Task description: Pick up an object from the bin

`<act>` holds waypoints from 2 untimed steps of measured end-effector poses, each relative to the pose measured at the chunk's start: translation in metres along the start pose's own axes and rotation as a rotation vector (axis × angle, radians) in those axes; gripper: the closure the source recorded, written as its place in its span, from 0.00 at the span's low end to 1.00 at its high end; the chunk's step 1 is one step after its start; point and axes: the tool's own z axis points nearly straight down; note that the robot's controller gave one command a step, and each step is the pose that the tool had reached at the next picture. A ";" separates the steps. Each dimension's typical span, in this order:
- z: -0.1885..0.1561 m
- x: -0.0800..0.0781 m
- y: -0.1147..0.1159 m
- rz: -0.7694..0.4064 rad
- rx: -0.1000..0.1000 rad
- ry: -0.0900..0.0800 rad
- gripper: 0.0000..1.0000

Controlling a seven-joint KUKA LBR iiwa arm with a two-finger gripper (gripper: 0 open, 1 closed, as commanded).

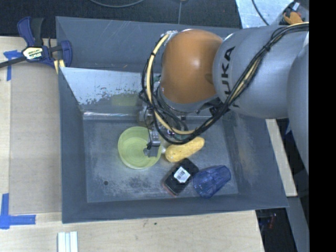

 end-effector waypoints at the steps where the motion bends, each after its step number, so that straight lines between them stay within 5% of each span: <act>1: -0.005 -0.002 -0.001 0.003 -0.001 -0.008 0.00; 2: 0.060 -0.048 0.013 -0.470 0.000 -0.007 0.00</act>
Offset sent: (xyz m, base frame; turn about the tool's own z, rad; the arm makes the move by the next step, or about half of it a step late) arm 0.0468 0.0138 -0.0589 -0.4710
